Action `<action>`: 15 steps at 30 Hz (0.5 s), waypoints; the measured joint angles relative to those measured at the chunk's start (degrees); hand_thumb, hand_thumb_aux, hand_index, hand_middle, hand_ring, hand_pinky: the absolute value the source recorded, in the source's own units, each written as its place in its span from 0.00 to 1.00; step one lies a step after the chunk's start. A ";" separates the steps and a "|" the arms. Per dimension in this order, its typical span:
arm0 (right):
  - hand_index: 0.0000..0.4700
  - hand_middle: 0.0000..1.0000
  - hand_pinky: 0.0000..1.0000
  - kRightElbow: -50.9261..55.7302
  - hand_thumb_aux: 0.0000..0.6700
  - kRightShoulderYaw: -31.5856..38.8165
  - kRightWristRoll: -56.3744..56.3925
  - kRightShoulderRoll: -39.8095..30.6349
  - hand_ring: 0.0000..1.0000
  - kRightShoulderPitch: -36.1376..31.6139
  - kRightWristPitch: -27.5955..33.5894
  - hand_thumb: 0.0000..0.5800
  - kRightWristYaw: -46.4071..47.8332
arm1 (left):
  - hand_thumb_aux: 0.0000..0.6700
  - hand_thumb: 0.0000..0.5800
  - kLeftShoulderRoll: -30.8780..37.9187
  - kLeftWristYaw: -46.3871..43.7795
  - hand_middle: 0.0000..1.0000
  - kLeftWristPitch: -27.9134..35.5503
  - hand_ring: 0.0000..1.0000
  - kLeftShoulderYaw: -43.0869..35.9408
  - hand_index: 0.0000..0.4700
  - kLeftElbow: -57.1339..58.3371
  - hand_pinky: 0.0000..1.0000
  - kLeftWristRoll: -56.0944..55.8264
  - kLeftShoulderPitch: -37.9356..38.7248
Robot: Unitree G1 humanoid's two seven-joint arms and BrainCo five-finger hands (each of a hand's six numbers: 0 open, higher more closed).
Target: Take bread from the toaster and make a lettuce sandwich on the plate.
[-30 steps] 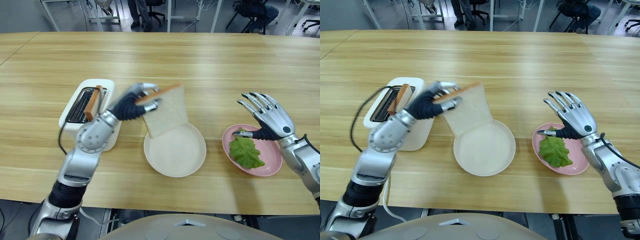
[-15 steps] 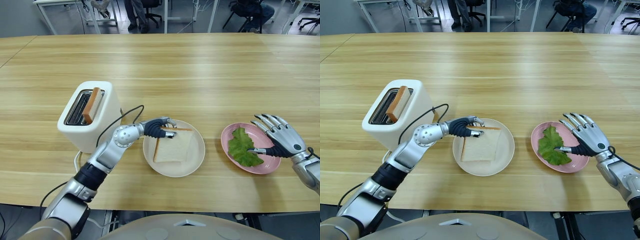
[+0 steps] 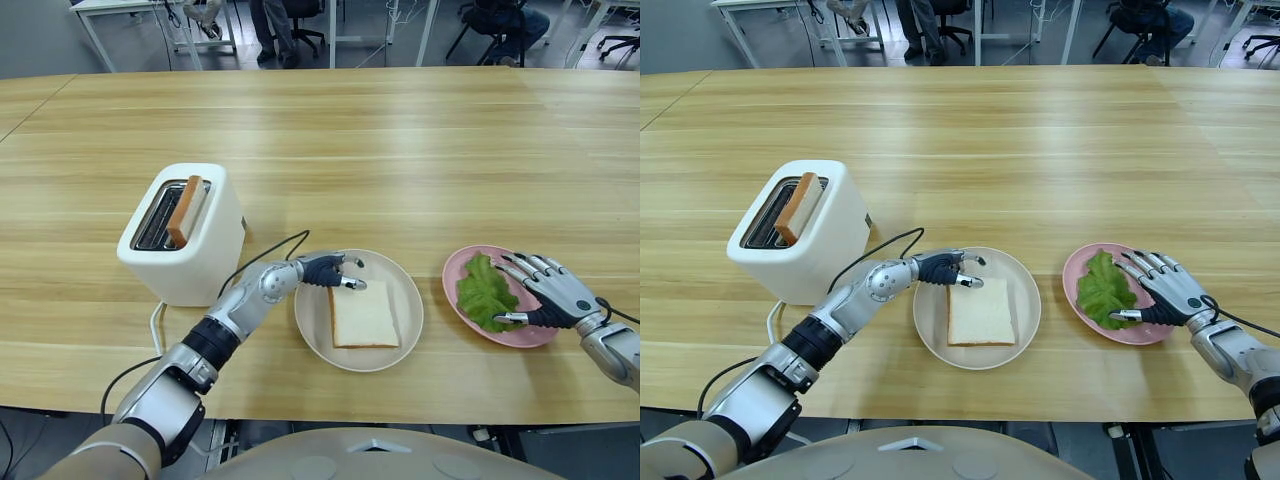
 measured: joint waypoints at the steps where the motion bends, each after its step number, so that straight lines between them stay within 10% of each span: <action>1: 0.25 0.00 0.00 0.55 0.25 0.59 -0.29 0.00 0.00 -0.20 -0.06 0.44 -0.21 | 0.00 0.00 0.15 0.95 0.00 -0.21 0.00 0.01 0.00 -0.02 0.00 0.87 -0.61; 2: 0.29 0.00 0.00 1.39 0.30 1.54 -0.51 0.05 0.00 -0.65 -0.27 0.51 -0.51 | 0.00 0.00 0.59 2.59 0.00 -0.39 0.00 0.24 0.00 -0.36 0.00 2.07 -1.48; 4: 0.76 0.00 0.00 2.53 0.77 2.78 -0.52 0.13 0.00 -1.82 -0.81 0.95 -1.03 | 0.00 0.00 1.36 4.35 0.00 -0.49 0.00 0.87 0.00 -1.48 0.00 3.44 -2.04; 5: 0.93 0.00 0.00 2.98 0.95 3.13 -0.44 0.13 0.00 -2.33 -1.07 1.00 -1.53 | 0.00 0.00 1.80 5.11 0.00 -0.57 0.00 1.46 0.00 -2.88 0.00 4.17 -2.28; 15: 0.98 0.00 0.00 4.31 1.00 4.49 2.20 -0.08 0.00 -4.02 -5.24 1.00 -3.03 | 0.00 0.00 7.16 7.86 0.00 0.96 0.00 7.41 0.00 -16.54 0.00 8.25 -0.84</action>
